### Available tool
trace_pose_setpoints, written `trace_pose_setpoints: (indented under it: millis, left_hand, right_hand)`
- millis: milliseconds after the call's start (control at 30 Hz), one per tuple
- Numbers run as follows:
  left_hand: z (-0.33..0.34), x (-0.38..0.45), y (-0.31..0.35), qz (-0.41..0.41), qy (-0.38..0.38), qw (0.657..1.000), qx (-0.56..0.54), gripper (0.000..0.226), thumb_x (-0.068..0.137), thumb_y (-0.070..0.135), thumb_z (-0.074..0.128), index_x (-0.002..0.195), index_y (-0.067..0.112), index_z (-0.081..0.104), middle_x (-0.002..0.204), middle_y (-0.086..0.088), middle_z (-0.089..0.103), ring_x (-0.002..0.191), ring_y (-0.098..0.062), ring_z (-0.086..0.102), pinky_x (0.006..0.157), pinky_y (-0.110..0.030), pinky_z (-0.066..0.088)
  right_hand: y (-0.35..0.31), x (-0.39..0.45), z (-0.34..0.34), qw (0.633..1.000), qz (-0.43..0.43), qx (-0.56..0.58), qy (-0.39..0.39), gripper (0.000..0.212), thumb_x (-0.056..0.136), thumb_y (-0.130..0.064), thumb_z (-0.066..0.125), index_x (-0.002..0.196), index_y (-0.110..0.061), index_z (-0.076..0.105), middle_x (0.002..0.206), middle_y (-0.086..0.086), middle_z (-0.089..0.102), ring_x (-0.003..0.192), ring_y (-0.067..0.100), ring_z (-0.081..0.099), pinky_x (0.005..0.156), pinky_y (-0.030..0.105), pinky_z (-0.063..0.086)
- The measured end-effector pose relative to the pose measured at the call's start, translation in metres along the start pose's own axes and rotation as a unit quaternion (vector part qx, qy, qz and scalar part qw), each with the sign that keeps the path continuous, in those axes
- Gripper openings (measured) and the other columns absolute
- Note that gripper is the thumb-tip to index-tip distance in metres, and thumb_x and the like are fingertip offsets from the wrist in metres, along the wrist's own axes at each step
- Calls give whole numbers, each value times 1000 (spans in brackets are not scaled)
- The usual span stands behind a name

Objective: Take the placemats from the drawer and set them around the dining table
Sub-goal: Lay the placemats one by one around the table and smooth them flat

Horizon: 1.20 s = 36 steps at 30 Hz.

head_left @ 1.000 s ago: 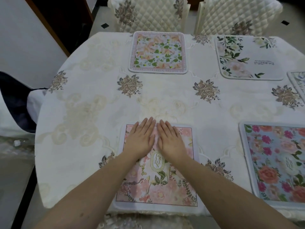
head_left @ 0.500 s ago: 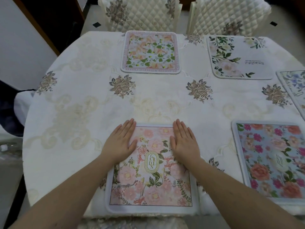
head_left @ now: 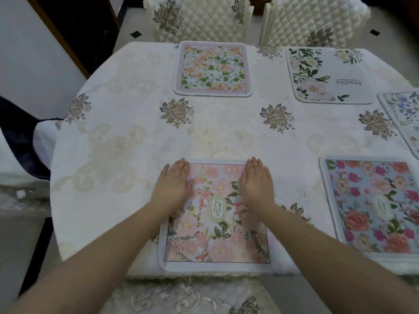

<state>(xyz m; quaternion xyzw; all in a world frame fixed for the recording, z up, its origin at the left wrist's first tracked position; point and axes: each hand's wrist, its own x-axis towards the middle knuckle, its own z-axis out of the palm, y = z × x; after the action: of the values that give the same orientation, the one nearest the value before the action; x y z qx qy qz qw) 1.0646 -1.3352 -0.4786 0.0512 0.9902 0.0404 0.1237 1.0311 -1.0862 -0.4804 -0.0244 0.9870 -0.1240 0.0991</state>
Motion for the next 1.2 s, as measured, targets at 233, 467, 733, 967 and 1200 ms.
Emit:
trace_pose_setpoints:
  millis: [233,467,733,967,1200]
  left_hand:
    - [43,-41,67,-1,54,996,-75,57,103,30,20,156,8,15,163,-8,10,151,-21,7,123,-38,3]
    - [54,-41,63,4,51,996,-72,58,103,37,13,156,16,5,163,2,-1,151,-12,-3,121,-36,0]
    - [51,-45,40,52,43,996,-53,61,103,41,18,157,16,6,164,3,2,151,-10,0,121,-37,4]
    - [41,-58,-3,123,30,992,-23,65,102,52,5,157,16,3,164,1,-1,151,-13,0,121,-32,0]
    - [38,-78,-41,102,8,995,0,67,99,56,-5,156,20,-3,164,2,-4,150,-8,-11,119,-27,-11]
  right_hand:
    - [-50,-69,50,998,-56,9,-15,63,99,-36,11,151,-9,33,159,6,28,148,22,24,119,35,7]
    - [-47,-72,50,997,-69,-17,-9,57,102,-35,17,153,-11,30,160,4,27,148,19,22,118,37,8]
    - [-6,-74,43,995,-91,-35,1,56,104,-37,19,157,-19,14,164,-3,8,151,11,2,122,36,4]
    - [36,-74,28,994,-89,-47,-39,56,104,-41,5,154,-21,-10,162,-6,-16,148,6,-17,122,32,-3]
    - [52,-77,9,991,-75,-88,-61,62,100,-43,0,156,-16,-4,163,0,-10,150,11,-10,122,33,-5]
